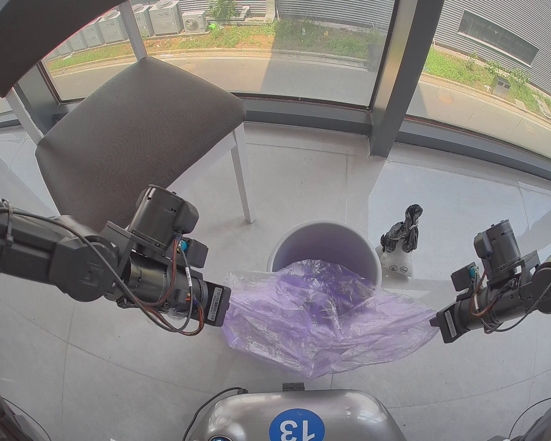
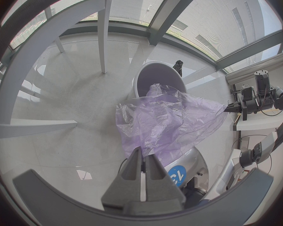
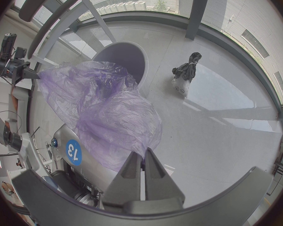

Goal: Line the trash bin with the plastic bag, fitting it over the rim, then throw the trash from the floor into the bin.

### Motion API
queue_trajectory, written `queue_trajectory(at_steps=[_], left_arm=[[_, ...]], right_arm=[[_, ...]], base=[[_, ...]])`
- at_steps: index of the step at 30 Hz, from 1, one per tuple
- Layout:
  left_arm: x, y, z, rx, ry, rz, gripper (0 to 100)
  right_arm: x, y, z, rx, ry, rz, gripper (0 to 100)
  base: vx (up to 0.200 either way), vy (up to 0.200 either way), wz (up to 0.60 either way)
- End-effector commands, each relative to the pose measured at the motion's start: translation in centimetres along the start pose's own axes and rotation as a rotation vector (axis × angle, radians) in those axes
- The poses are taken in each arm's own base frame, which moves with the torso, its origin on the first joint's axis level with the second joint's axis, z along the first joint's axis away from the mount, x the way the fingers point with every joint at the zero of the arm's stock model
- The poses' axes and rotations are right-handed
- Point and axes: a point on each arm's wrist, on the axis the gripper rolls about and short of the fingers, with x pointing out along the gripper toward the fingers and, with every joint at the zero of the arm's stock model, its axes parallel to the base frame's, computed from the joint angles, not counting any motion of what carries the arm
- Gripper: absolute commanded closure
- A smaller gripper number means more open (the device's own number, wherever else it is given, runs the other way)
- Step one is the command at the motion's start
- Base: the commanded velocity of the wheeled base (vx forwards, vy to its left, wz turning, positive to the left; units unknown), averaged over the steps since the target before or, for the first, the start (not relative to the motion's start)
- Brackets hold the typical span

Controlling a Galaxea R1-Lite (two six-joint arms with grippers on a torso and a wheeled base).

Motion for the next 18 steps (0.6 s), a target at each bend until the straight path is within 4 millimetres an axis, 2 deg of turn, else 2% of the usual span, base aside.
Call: queue_trajectory(at_steps=[1,3,6,10,14,18], left_arm=[[3.3,0.8,1.5,-0.017,0.019,0.015,100],[3.9,1.0,2.0,-0.023,0.012,0.018,100],[5.5,1.5,3.4,-0.029,-0.036,0.022,100],[6.7,2.5,4.7,-0.050,-0.086,0.038,100],[7.7,3.3,5.0,-0.085,-0.086,0.059,100],[7.5,3.3,4.7,-0.135,-0.077,0.078,100]], right_arm=[[3.4,-0.4,1.1,0.013,0.031,-0.005,100],[3.8,-0.7,1.9,0.024,0.012,-0.012,100],[4.3,-2.1,4.1,0.077,-0.047,-0.035,100],[3.6,-3.4,6.9,0.211,-0.146,-0.050,100],[3.6,-4.1,7.7,0.263,-0.174,-0.060,100],[3.3,-4.3,7.0,0.272,-0.155,-0.065,100]], base=[[0.000,0.000,0.00],[0.000,0.000,0.00],[0.000,0.000,0.00],[0.000,0.000,0.00],[0.000,0.000,0.00],[0.000,0.000,0.00]])
